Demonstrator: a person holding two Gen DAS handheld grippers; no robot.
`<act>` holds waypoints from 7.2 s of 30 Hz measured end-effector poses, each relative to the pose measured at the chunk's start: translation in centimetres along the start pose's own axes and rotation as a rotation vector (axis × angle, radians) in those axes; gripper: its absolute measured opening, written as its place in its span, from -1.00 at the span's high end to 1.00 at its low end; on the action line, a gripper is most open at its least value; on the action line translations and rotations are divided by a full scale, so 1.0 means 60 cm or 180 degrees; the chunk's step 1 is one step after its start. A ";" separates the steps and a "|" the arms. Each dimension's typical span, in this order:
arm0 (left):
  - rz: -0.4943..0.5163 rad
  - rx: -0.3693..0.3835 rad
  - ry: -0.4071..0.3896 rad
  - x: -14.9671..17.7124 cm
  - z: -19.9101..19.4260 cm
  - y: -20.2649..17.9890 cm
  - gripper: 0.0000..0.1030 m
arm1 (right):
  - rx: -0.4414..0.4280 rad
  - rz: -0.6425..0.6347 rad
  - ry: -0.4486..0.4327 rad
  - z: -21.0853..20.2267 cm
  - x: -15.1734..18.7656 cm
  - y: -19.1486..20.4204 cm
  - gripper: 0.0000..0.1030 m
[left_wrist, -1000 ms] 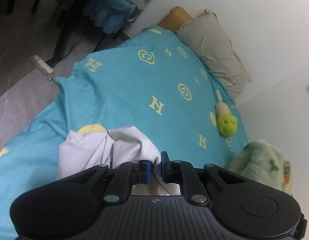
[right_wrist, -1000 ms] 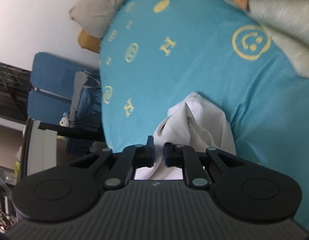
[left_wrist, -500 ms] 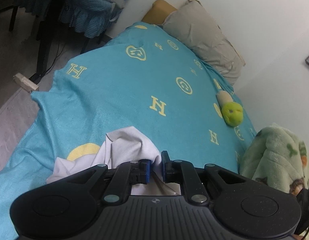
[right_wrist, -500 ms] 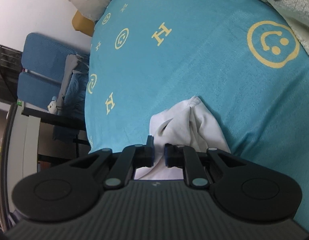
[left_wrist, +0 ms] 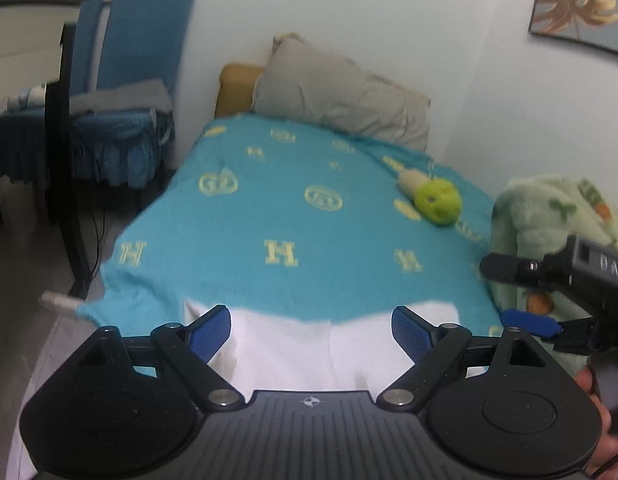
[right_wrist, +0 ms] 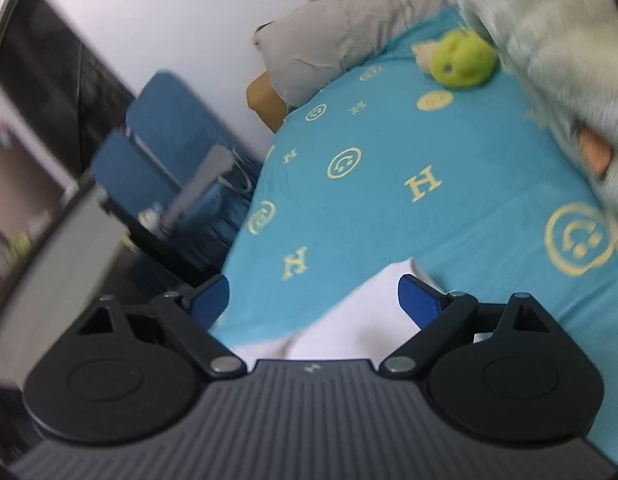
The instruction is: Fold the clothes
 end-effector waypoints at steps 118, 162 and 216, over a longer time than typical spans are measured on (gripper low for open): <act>-0.3426 0.0649 0.0039 0.198 -0.111 0.134 -0.54 | -0.0325 0.2092 0.1915 -0.048 0.218 -0.073 -0.80; -0.4095 0.0726 -0.0284 0.203 0.011 0.105 -0.26 | -0.0417 0.2265 0.0984 -0.043 0.163 -0.095 0.62; -0.1659 0.2750 -0.0004 -0.125 0.129 -0.594 0.46 | 0.0247 0.1403 -0.1670 -0.571 -0.299 -0.403 0.64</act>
Point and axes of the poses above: each gripper's, at about its wrist camera, not at the fingertips, and z roughly the way its jaws point, y to its left, x to its underside, the point moved 2 cm from there along z, roughly the way its jaws point, and after that the axes turned 12 degrees about x, right-handed, at the moved point
